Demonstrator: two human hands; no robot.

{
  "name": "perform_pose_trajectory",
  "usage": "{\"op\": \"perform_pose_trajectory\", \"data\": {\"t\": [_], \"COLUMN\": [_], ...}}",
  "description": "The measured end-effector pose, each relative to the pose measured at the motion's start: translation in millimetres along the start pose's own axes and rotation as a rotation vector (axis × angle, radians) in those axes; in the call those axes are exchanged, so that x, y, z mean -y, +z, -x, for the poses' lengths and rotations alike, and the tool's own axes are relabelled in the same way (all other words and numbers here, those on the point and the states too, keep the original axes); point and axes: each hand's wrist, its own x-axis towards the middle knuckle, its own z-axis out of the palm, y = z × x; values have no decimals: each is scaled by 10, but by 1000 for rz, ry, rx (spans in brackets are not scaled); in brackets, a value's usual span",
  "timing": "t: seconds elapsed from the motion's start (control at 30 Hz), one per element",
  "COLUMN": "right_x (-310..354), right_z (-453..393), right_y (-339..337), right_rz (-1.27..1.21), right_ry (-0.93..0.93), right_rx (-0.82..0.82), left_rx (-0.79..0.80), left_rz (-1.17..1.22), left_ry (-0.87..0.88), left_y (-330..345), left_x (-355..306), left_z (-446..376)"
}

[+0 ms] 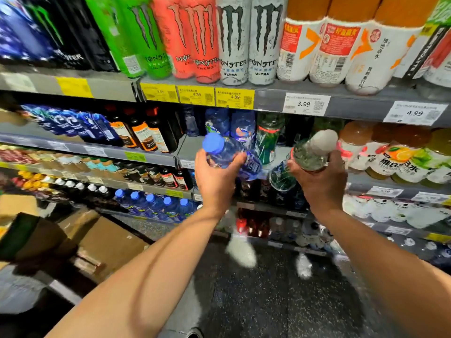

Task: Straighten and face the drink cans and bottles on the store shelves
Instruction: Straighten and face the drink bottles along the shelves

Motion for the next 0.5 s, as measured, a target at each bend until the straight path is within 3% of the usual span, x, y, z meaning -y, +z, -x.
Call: {"op": "perform_pose_trajectory", "data": {"t": [0.2, 0.5], "right_x": [402, 671], "right_z": [111, 344], "right_y": [417, 920], "right_rz": [-42, -45], "right_ry": [-48, -87], "right_rx": [47, 61], "left_rx": [-256, -197], "left_rz": [-37, -7], "left_ry": [-32, -44], "left_y": [-704, -1039], "left_x": [-21, 151], "left_z": [-383, -1029]}}
